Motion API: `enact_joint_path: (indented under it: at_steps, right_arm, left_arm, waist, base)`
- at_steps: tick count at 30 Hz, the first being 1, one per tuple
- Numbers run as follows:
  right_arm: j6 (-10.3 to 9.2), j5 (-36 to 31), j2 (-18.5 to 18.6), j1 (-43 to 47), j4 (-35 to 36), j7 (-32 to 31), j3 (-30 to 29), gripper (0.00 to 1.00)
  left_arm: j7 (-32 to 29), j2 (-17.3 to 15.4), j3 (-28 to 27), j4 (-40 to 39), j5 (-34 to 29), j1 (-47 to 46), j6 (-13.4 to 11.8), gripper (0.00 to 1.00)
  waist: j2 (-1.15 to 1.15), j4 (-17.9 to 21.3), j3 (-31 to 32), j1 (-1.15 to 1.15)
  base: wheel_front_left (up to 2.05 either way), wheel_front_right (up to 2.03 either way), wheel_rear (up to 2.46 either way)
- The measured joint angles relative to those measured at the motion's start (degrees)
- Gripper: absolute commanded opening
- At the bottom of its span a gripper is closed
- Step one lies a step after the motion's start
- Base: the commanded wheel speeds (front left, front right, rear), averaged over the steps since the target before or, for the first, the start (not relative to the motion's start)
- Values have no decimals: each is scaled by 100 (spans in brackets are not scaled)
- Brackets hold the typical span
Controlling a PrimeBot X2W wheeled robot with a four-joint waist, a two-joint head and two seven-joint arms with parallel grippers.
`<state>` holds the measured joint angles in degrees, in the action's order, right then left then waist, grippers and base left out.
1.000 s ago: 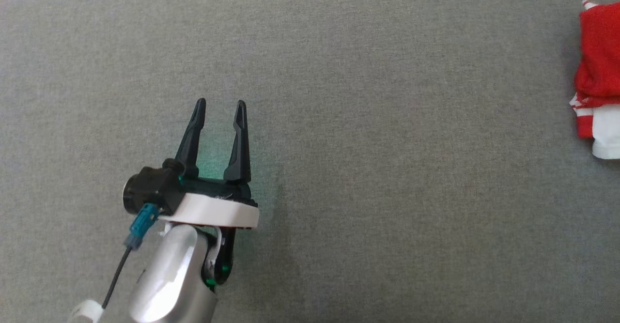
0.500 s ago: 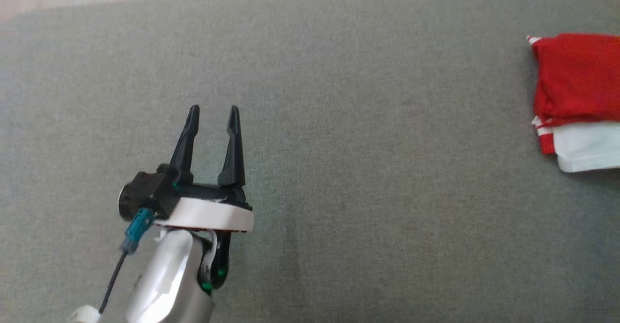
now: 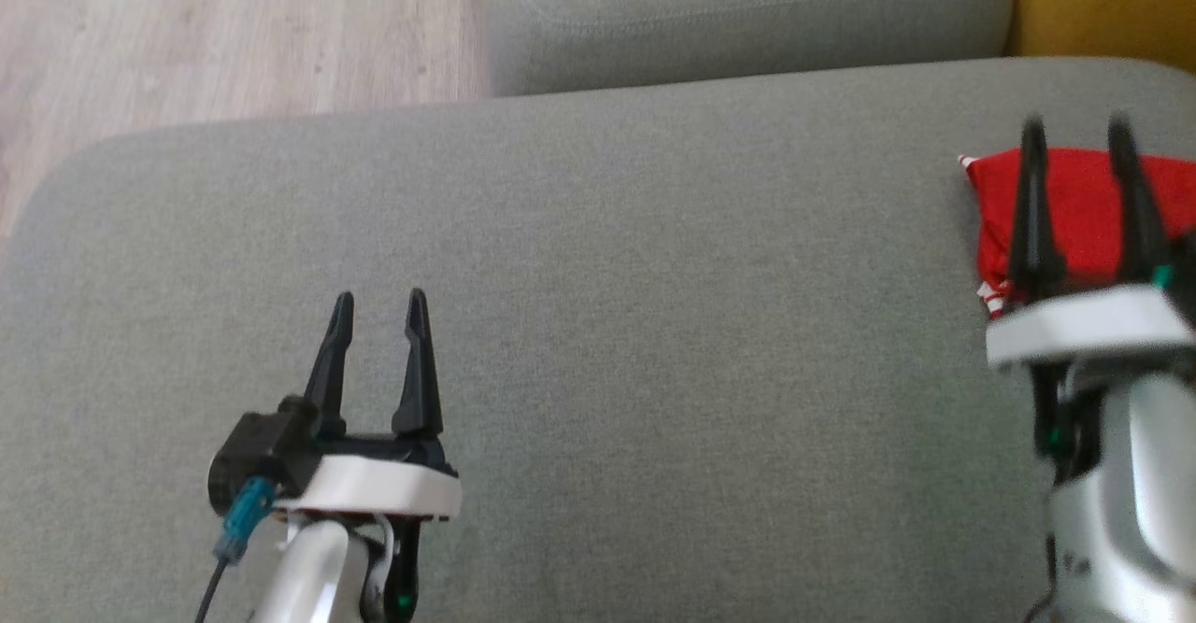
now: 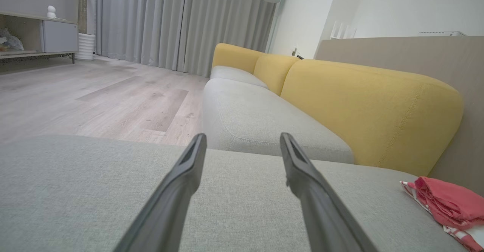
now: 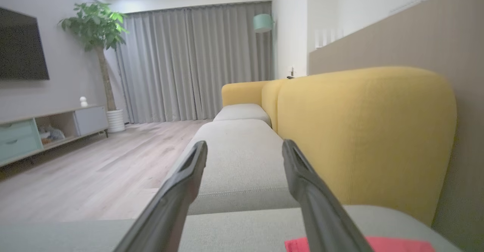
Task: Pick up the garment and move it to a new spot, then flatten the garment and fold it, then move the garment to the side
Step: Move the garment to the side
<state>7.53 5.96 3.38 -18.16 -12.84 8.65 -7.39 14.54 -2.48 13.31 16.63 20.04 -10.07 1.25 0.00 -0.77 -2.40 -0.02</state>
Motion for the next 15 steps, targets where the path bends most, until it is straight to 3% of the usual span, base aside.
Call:
enact_joint_path:
  at_steps: [9, 15]
  right_arm:
    - [0, 821, -70, 1137, -739, 504, 672, 100]
    - [0, 865, -71, 1551, -704, 556, 800, 100]
  left_arm:
    - [0, -2, -67, 96, -118, 254, 36, 100]
    - [0, -4, -78, 154, -79, 553, 74, 100]
  waist:
    - [0, 14, 243, 1]
    - [0, 55, 312, 1]
  base:
    - [0, 0, 0]
    - [0, 0, 0]
